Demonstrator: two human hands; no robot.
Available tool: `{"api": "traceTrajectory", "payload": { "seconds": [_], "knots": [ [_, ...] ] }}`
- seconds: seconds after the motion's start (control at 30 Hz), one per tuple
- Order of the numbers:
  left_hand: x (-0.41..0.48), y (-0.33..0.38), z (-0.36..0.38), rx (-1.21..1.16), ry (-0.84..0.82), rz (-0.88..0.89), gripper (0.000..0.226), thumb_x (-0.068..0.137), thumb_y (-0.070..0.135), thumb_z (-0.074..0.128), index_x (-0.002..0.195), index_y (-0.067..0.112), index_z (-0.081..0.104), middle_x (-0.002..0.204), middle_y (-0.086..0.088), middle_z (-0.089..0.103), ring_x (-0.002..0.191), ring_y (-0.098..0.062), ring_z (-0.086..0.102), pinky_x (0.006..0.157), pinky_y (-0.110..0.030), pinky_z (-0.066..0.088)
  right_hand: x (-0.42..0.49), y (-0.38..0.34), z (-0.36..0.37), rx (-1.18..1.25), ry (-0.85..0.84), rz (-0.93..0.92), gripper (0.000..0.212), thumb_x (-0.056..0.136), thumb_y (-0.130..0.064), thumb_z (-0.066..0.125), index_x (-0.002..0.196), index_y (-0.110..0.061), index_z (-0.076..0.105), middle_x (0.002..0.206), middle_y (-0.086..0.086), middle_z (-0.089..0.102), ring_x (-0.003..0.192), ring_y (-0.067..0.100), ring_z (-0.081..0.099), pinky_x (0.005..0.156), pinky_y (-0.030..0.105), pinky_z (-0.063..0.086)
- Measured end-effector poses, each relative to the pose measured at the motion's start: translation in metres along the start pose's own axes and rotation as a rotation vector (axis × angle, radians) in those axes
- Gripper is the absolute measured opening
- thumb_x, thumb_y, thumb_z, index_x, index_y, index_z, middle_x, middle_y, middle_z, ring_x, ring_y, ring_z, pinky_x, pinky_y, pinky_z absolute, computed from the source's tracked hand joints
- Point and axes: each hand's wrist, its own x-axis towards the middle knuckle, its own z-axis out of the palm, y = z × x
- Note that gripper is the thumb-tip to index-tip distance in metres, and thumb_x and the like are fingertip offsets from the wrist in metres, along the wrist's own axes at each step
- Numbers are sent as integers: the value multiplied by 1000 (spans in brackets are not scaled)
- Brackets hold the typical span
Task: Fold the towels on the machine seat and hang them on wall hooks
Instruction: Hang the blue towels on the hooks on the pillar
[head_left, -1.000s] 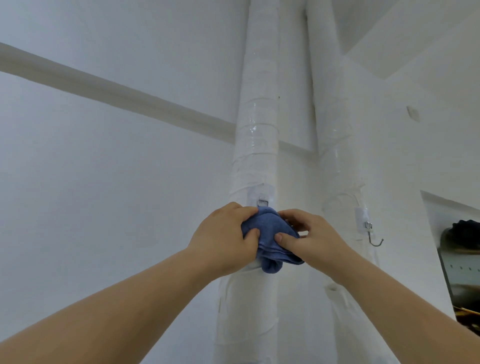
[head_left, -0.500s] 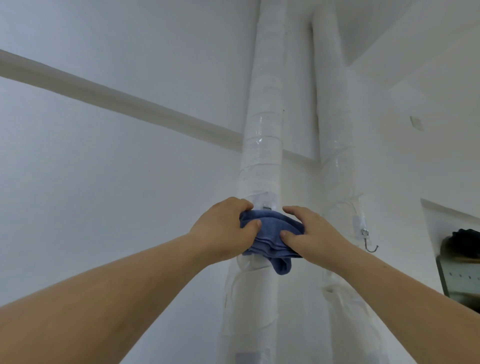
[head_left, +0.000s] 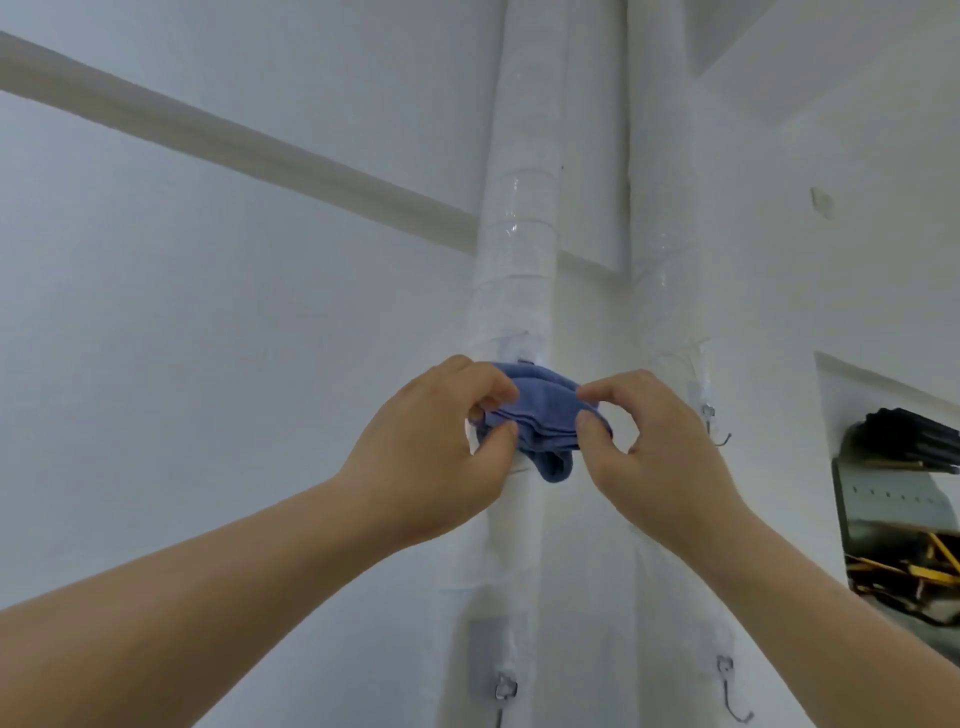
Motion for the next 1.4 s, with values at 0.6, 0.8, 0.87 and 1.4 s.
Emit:
{"api": "traceTrajectory", "payload": {
  "seconds": [0.6,0.8,0.87,1.4],
  "knots": [
    [-442,49,94,-586,-890,-601,33,94,26,67,126,33,66,113,25,64,105,4,61,90,-25,55,-463,-53,-23,-47,-625,1074,11,96,-33,65,104,-32,72,92,-19,72,88,-4,65,75,10,49],
    [-575,113,75,-767,-1295,-739,35,96,21,63,131,29,63,116,19,64,104,2,62,96,-22,51,-598,-134,-90,-211,-771,1437,8,100,-33,60,103,-37,67,92,-13,70,84,-3,62,69,8,46],
    [-610,141,64,-814,-1422,-723,36,97,21,61,131,32,62,114,21,63,102,3,62,92,-18,50,-629,-165,-120,-262,-773,1553,10,101,-32,58,103,-38,65,92,-16,69,85,0,63,67,6,45],
    [-734,402,-31,-958,-2060,-516,38,99,27,60,135,39,55,119,20,61,102,3,59,79,-9,44,-801,-371,-378,-628,-315,2104,12,101,-32,57,102,-40,66,95,-13,71,91,8,68,89,28,58]
  ]
}}
